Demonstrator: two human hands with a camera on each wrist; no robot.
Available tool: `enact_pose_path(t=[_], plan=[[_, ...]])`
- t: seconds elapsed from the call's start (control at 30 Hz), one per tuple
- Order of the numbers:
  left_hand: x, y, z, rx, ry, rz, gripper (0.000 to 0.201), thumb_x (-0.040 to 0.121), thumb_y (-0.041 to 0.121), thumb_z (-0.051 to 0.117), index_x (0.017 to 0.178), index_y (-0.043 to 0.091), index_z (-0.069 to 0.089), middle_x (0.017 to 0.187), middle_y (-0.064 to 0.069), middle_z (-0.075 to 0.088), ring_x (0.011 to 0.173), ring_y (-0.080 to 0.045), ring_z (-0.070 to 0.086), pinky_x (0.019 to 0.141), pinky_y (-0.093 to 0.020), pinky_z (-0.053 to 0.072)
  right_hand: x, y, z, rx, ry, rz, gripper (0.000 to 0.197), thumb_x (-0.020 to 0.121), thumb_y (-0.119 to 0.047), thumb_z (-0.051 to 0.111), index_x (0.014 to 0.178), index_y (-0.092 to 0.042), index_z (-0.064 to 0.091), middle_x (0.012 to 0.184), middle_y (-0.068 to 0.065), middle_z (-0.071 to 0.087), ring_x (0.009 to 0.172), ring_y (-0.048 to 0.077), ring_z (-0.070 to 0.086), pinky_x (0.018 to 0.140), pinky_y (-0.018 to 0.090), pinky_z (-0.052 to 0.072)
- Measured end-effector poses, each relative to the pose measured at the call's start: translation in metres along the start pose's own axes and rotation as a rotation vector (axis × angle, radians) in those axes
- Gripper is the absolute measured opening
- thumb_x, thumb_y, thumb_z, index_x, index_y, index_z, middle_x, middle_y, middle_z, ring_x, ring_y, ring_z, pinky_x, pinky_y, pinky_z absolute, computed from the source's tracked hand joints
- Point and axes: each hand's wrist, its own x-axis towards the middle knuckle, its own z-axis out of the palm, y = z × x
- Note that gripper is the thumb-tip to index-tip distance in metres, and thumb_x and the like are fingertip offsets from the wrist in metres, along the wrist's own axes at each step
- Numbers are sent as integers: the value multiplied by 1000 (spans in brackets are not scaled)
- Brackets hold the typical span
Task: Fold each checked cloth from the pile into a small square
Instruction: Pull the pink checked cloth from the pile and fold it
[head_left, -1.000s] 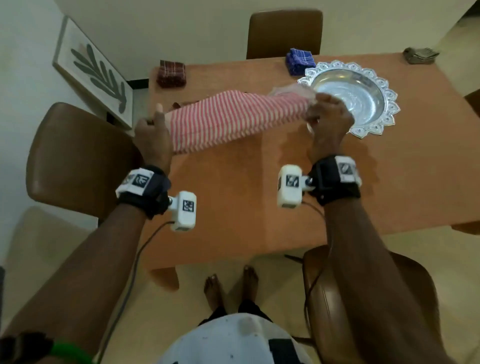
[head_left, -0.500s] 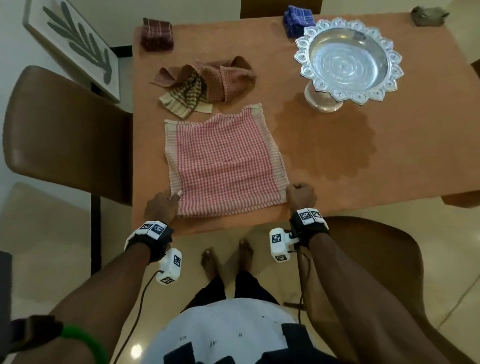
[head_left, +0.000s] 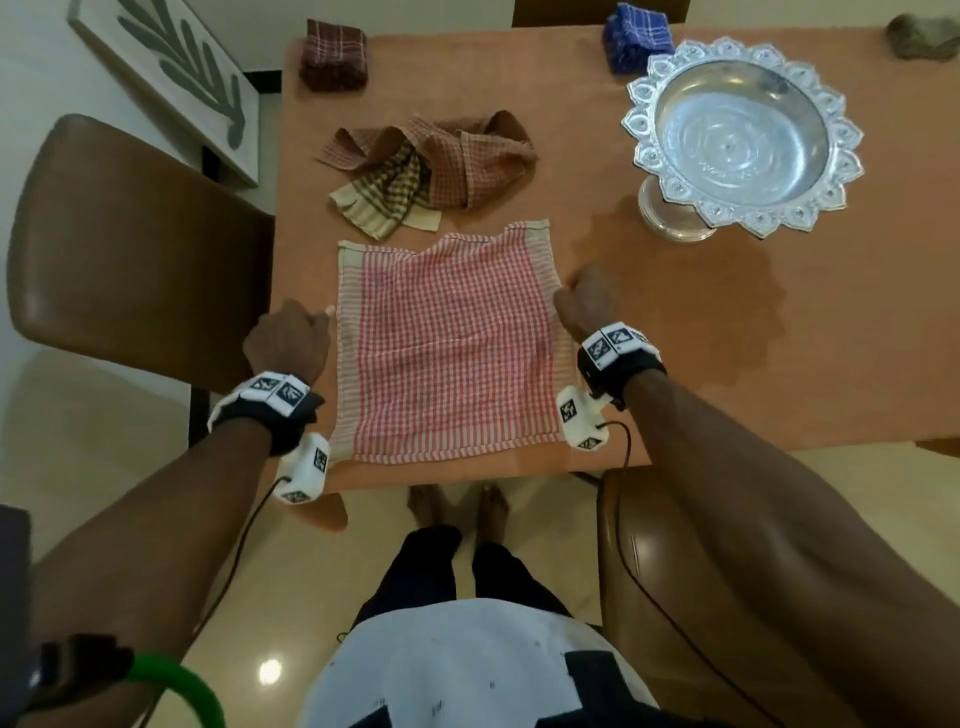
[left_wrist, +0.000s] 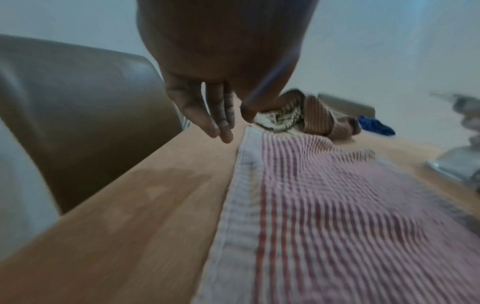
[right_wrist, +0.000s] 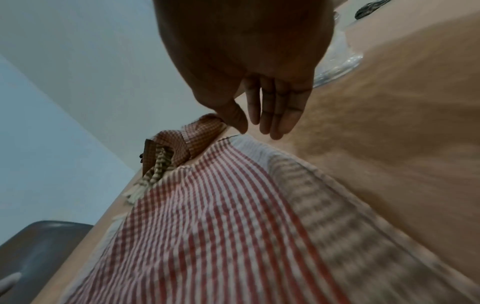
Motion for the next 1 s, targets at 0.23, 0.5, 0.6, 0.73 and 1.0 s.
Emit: enact_pose_path(t=[0.23, 0.5, 0.6, 0.73, 1.0], plan=[[102, 38, -3, -207, -86, 160, 40, 96, 29, 56, 132, 12, 52, 127, -18, 62, 116, -39, 57, 93, -46, 47, 105, -17, 30, -32, -77, 131, 31, 78, -36, 60, 74, -8, 46, 80, 13, 46, 71, 26, 46, 63, 33, 35], [153, 44, 15, -89, -133, 311, 33, 87, 38, 67, 108, 11, 67, 112, -18, 60, 102, -36, 58, 76, -38, 41, 142, -37, 42, -137, 32, 92, 40, 87, -24, 64, 121, -2, 59, 123, 20, 61, 112, 36, 57, 89, 40, 48], [162, 38, 13, -90, -132, 393, 31, 86, 43, 67, 94, 13, 67, 99, -11, 68, 91, -30, 62, 69, -32, 37, 149, -37, 41, -143, 59, 86, 26, 83, -26, 71, 99, -5, 69, 102, 13, 70, 95, 29, 65, 79, 38, 53], [170, 31, 0, -150, -20, 307, 28, 90, 40, 65, 97, 13, 65, 102, -11, 70, 94, -32, 64, 72, -34, 41, 154, -30, 30, -54, 58, 76, 22, 81, -25, 74, 92, -6, 71, 86, 5, 67, 79, 16, 59, 68, 28, 44], [156, 36, -1, -81, 80, 270, 29, 87, 32, 67, 107, 13, 58, 112, -11, 62, 103, -30, 59, 79, -41, 44, 143, -31, 41, -109, 236, 24, 26, 84, -19, 61, 104, -2, 63, 107, 14, 65, 94, 27, 60, 84, 40, 49]])
